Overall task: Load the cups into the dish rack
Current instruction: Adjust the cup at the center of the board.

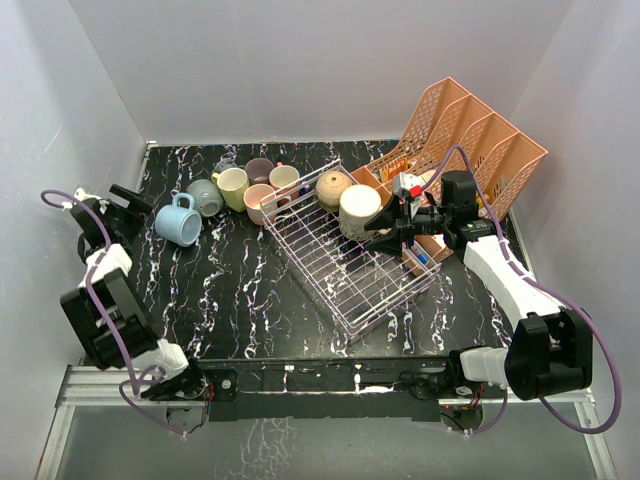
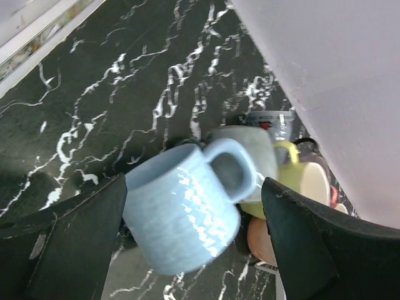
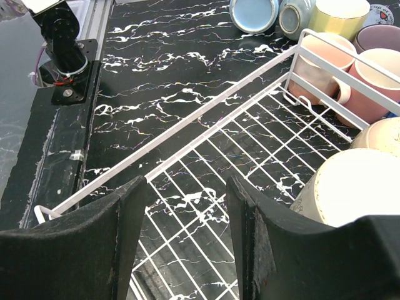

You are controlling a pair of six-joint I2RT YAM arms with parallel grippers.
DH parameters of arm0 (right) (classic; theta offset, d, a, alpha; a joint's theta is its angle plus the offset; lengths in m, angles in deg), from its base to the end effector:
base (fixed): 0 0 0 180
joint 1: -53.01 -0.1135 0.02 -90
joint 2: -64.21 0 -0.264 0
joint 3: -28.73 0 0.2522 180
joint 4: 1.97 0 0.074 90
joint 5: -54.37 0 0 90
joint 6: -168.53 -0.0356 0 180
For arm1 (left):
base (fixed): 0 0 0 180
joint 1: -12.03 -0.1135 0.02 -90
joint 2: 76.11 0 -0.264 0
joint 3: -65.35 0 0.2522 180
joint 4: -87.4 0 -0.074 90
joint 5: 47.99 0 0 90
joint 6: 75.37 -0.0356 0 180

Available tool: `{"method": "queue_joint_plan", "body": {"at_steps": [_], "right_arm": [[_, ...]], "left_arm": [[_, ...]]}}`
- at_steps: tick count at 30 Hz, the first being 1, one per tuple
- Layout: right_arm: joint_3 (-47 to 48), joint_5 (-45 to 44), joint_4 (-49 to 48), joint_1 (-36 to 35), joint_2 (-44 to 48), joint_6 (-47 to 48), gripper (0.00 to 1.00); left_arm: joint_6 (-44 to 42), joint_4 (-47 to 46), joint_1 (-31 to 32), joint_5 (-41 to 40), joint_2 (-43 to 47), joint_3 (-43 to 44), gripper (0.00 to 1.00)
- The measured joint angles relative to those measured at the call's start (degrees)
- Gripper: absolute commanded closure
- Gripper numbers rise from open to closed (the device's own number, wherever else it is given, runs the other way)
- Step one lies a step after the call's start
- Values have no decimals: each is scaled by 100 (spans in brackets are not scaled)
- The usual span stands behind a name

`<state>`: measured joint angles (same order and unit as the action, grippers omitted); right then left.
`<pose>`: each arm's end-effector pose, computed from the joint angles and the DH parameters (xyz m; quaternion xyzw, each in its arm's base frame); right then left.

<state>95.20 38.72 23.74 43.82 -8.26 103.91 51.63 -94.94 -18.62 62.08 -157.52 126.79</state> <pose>0.2536 0.0758 0.2949 -0.4878 0.5770 0.4678 0.4585 0.2815 0.1526 0.2559 -0.3570 0.7175 -0.1726 0.5727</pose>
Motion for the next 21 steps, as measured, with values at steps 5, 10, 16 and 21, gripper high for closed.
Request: {"method": "queue_joint_plan", "body": {"at_steps": [5, 10, 16, 21], "right_arm": [[0, 4, 52, 0, 0, 109, 44], [0, 4, 109, 0, 0, 175, 44], [0, 7, 116, 0, 0, 212, 44], [0, 11, 118, 0, 0, 236, 44]], "left_arm": [[28, -321, -149, 186, -1023, 7, 13], [-61, -398, -153, 691, -1622, 229, 14], [-61, -474, -149, 1193, -1681, 210, 22], [94, -485, -157, 1410, -1362, -133, 26]]}}
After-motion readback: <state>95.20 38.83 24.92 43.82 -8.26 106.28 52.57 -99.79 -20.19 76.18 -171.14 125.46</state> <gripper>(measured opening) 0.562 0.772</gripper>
